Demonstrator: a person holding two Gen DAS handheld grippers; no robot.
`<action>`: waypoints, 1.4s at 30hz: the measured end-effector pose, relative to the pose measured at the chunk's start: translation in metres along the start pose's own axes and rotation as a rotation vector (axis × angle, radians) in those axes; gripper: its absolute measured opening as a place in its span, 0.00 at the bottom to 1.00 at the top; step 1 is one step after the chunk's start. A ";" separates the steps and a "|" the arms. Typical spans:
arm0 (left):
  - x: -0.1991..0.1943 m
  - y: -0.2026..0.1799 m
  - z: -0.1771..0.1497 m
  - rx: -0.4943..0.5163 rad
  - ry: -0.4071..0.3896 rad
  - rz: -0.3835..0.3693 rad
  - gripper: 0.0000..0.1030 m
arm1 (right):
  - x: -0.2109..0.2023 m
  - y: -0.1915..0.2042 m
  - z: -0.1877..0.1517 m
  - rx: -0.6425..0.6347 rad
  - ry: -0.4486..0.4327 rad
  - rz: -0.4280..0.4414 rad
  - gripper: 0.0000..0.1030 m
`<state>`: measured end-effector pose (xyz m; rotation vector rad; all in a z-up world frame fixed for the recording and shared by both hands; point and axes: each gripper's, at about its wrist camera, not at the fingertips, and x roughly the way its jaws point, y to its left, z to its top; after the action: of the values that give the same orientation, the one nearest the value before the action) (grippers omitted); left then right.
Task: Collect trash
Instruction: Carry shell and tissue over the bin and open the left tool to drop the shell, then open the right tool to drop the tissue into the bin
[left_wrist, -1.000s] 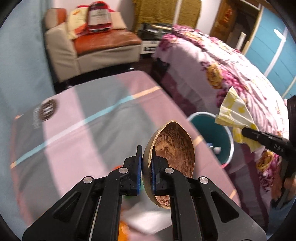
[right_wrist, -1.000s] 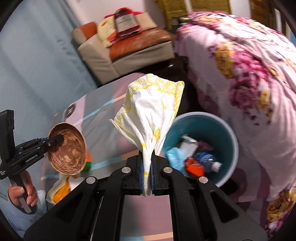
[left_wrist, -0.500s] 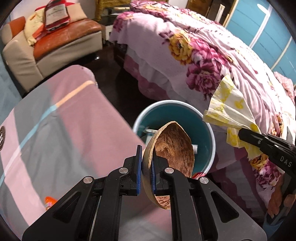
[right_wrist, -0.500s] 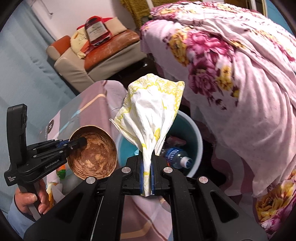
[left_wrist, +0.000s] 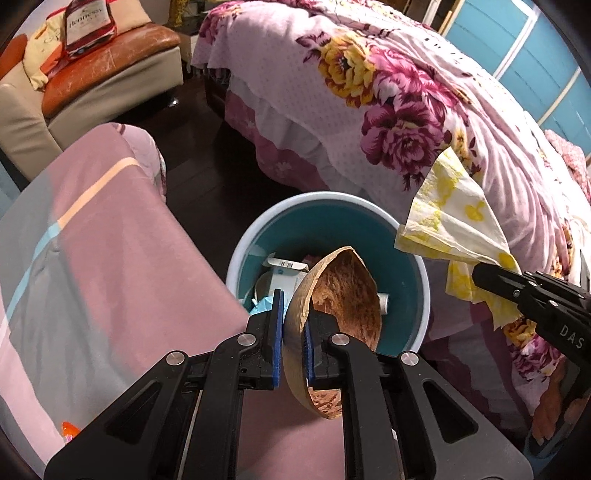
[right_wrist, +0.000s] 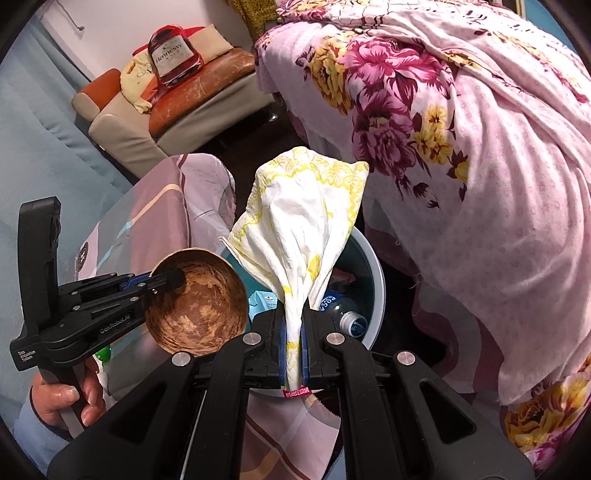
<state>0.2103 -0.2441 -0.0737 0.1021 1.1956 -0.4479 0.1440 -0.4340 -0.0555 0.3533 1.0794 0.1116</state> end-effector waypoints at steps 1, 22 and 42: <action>0.003 0.000 0.001 -0.002 0.006 -0.006 0.12 | 0.001 0.000 0.000 0.001 0.001 -0.001 0.05; -0.026 0.027 -0.014 -0.086 -0.041 -0.026 0.78 | 0.013 0.015 0.002 -0.029 0.031 -0.024 0.05; -0.060 0.069 -0.044 -0.148 -0.059 0.009 0.89 | 0.038 0.043 -0.003 -0.075 0.095 -0.066 0.37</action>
<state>0.1811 -0.1509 -0.0466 -0.0328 1.1654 -0.3516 0.1624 -0.3826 -0.0744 0.2469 1.1769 0.1108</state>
